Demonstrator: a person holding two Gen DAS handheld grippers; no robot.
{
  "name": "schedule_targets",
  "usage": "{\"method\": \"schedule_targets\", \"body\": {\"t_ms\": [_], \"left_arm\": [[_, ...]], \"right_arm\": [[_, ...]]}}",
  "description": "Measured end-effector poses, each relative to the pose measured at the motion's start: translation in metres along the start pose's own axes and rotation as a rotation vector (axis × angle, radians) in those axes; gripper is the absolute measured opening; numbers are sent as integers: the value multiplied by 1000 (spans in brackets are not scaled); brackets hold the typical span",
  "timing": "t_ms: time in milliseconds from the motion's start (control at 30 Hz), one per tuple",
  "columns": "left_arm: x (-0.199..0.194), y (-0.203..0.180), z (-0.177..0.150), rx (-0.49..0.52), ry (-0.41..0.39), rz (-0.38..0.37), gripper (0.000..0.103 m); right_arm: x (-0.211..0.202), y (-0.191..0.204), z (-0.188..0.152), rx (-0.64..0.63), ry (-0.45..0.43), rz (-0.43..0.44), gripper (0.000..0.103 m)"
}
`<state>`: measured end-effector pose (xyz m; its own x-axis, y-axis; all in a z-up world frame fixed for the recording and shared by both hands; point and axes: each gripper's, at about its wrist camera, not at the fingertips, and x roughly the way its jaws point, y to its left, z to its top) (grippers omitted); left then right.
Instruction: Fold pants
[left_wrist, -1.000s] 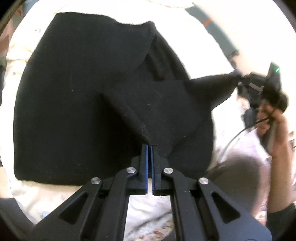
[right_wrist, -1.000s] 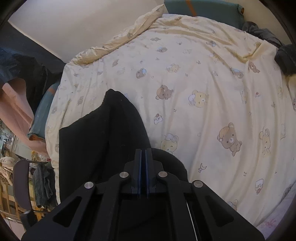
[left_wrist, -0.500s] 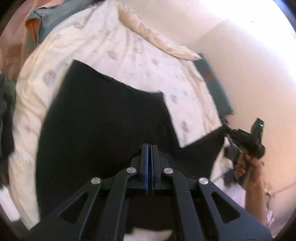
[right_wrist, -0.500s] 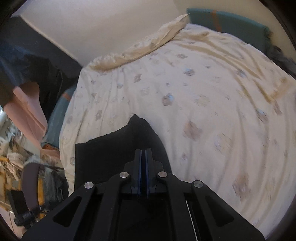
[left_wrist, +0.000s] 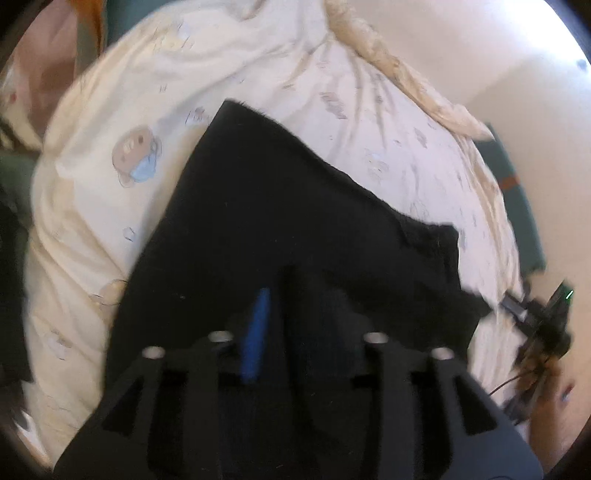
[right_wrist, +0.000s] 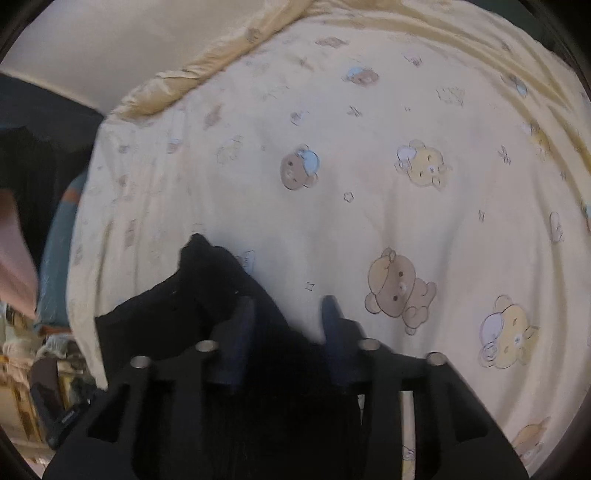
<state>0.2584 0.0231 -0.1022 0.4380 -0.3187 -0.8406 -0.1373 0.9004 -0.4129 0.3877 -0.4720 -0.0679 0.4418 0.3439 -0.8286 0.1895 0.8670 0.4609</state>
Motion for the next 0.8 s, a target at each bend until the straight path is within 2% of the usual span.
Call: {"method": "schedule_targets", "body": {"t_ms": [67, 100, 167, 233, 300, 367, 400, 433, 500, 567, 600, 633, 700, 767, 800], "left_arm": [[-6, -12, -7, 95, 1, 28, 46], [-4, -22, -13, 162, 10, 41, 47], [4, -36, -14, 223, 28, 50, 50], [21, -43, -15, 230, 49, 70, 51], [39, -34, -10, 153, 83, 68, 51], [49, -14, -8, 36, 87, 67, 51], [51, -5, -9, 0, 91, 47, 51], [54, -1, -9, -10, 97, 40, 50], [55, -1, -8, 19, 73, 27, 49], [58, -8, -6, 85, 47, 35, 50], [59, -11, -5, 108, 40, 62, 49], [62, -12, -3, 110, 38, 77, 49], [65, -11, -1, 85, 40, 60, 49], [67, -13, 2, 81, 31, 42, 32], [70, -17, 4, 101, 37, 33, 20]], "right_arm": [[-14, 16, -14, -122, 14, 46, 42], [-16, 23, -20, -171, 21, 47, 42], [-16, 42, -38, -290, 58, 44, 42], [-2, 54, -53, -368, 101, -3, 41], [15, 58, -60, -415, 88, -87, 40], [21, 50, -55, -384, 8, -139, 40], [21, 42, -52, -344, -11, -136, 45], [23, 30, -45, -276, -28, -113, 61], [23, 4, -37, -166, -42, -62, 72], [27, -17, -31, -110, -35, -24, 72], [29, -23, -30, -101, -25, -18, 72], [32, -26, -30, -97, -17, -17, 72], [39, -33, -30, -87, -2, 11, 71], [48, -37, -30, -91, 18, 36, 65], [50, -35, -31, -97, 28, 50, 60]]}}
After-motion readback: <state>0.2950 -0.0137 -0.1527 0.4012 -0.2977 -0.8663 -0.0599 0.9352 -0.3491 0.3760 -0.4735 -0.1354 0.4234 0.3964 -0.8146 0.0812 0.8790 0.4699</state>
